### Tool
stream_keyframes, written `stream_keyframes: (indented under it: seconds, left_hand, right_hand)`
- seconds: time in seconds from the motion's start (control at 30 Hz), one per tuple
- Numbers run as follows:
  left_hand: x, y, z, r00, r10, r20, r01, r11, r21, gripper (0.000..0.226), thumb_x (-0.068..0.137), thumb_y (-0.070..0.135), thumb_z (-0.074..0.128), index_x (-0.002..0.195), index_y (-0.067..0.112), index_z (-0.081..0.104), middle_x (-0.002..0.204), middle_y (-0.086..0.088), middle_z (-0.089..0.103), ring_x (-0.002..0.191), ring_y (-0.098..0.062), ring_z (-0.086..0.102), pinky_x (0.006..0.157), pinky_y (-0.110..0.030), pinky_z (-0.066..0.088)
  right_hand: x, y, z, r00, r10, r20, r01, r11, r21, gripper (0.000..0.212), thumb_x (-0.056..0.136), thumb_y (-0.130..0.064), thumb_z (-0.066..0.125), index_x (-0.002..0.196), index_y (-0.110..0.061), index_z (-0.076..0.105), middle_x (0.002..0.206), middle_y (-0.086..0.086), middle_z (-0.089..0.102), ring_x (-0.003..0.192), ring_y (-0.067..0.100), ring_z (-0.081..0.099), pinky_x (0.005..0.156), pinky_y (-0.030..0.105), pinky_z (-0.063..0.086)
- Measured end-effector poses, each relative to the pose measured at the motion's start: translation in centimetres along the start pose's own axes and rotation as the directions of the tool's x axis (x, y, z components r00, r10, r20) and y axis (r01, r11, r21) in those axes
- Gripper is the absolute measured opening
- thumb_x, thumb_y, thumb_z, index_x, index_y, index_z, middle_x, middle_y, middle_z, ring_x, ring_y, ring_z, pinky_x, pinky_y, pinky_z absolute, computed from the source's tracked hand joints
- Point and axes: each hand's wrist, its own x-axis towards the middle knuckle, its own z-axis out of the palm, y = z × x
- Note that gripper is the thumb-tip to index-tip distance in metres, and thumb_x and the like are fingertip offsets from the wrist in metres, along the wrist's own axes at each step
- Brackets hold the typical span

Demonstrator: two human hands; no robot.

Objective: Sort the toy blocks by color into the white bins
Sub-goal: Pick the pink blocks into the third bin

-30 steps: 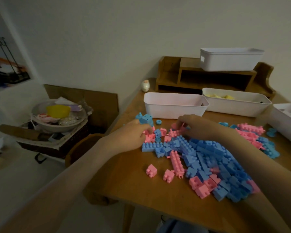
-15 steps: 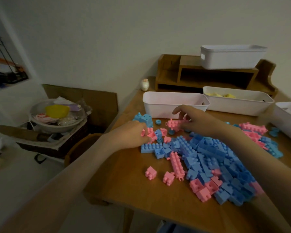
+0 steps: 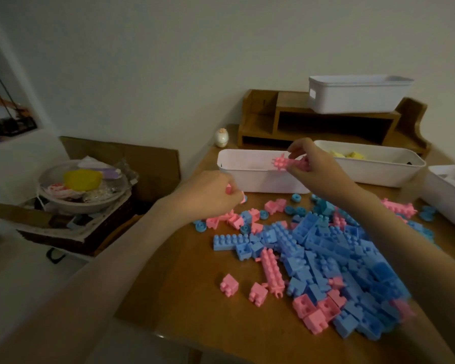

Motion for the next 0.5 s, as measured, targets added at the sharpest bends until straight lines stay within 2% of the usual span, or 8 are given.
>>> stream_keyframes:
  seconds: [0.07,0.17,0.27,0.33,0.37,0.43,0.5]
  left_hand:
    - [1.3,0.5,-0.6,0.99,0.044,-0.131,-0.05,0.998,-0.044,0.023,0.091,0.032,0.051,0.097,0.013,0.064,0.097,-0.001,0.064,0.087,-0.015,0.058,0.072,-0.029,0.045]
    - [4.3,1.1,-0.9,0.961,0.076,-0.266,-0.091,0.995,-0.044,0.02,0.094,0.031,0.047,0.094,0.013,0.056,0.093,-0.002,0.058,0.085,-0.017,0.055,0.068,-0.028,0.038]
    - [7.9,1.3,-0.1,0.946,0.093,-0.31,-0.085,0.996,0.039,0.022,0.098,0.031,0.038,0.099,0.013,0.05,0.102,-0.008,0.053,0.09,-0.024,0.054,0.076,-0.037,0.044]
    - [9.7,1.5,0.5,0.962,0.078,-0.263,-0.061,0.995,0.074,0.025,0.099,0.031,0.036,0.107,0.012,0.051,0.111,-0.011,0.05,0.1,-0.027,0.052,0.085,-0.039,0.044]
    - [10.5,1.5,0.9,0.975,0.064,-0.214,-0.047,0.995,0.084,0.026,0.099,0.031,0.037,0.111,0.012,0.051,0.115,-0.012,0.049,0.104,-0.027,0.05,0.086,-0.036,0.042]
    - [11.6,1.2,1.4,0.996,0.033,-0.084,-0.022,0.991,0.133,0.028,0.098,0.03,0.04,0.119,0.015,0.053,0.122,-0.01,0.05,0.11,-0.027,0.05,0.087,-0.034,0.04]
    - [12.0,0.9,1.7,0.999,0.014,0.041,-0.022,0.98,0.197,0.032,0.097,0.027,0.038,0.123,0.019,0.054,0.128,-0.007,0.054,0.113,-0.024,0.052,0.094,-0.035,0.043]
  right_hand:
    - [1.1,0.2,0.0,0.998,0.042,-0.046,-0.042,0.999,0.011,0.03,0.09,-0.024,0.06,0.116,-0.015,0.047,0.103,-0.006,0.05,0.087,0.009,0.049,0.06,0.009,0.034]
    - [2.4,0.6,0.6,0.997,0.061,-0.039,-0.063,0.997,-0.037,0.024,0.089,-0.024,0.06,0.109,-0.014,0.049,0.1,-0.001,0.052,0.088,0.013,0.05,0.061,0.013,0.035]
    - [3.1,1.0,1.5,0.99,0.11,0.091,-0.101,0.991,-0.091,0.025,0.091,-0.024,0.058,0.114,-0.017,0.053,0.119,0.004,0.054,0.104,0.019,0.054,0.08,0.025,0.046]
    - [3.0,1.3,1.7,0.99,0.047,0.136,-0.018,0.978,-0.206,0.029,0.092,-0.025,0.056,0.12,-0.02,0.053,0.133,0.001,0.047,0.118,0.021,0.048,0.096,0.034,0.043]
    - [2.7,1.4,1.5,0.991,-0.02,0.131,0.054,0.964,-0.26,0.028,0.092,-0.024,0.055,0.12,-0.021,0.054,0.133,0.0,0.047,0.12,0.021,0.044,0.099,0.035,0.039]
    - [2.0,1.1,1.0,0.979,-0.134,0.154,0.173,0.944,-0.281,0.022,0.092,-0.022,0.055,0.114,-0.024,0.057,0.122,-0.003,0.051,0.113,0.018,0.045,0.091,0.028,0.038]
    - [1.2,0.7,0.5,0.947,-0.119,0.297,0.18,0.966,-0.188,0.018,0.091,-0.022,0.056,0.107,-0.031,0.054,0.11,-0.006,0.055,0.098,0.012,0.053,0.078,0.021,0.042]
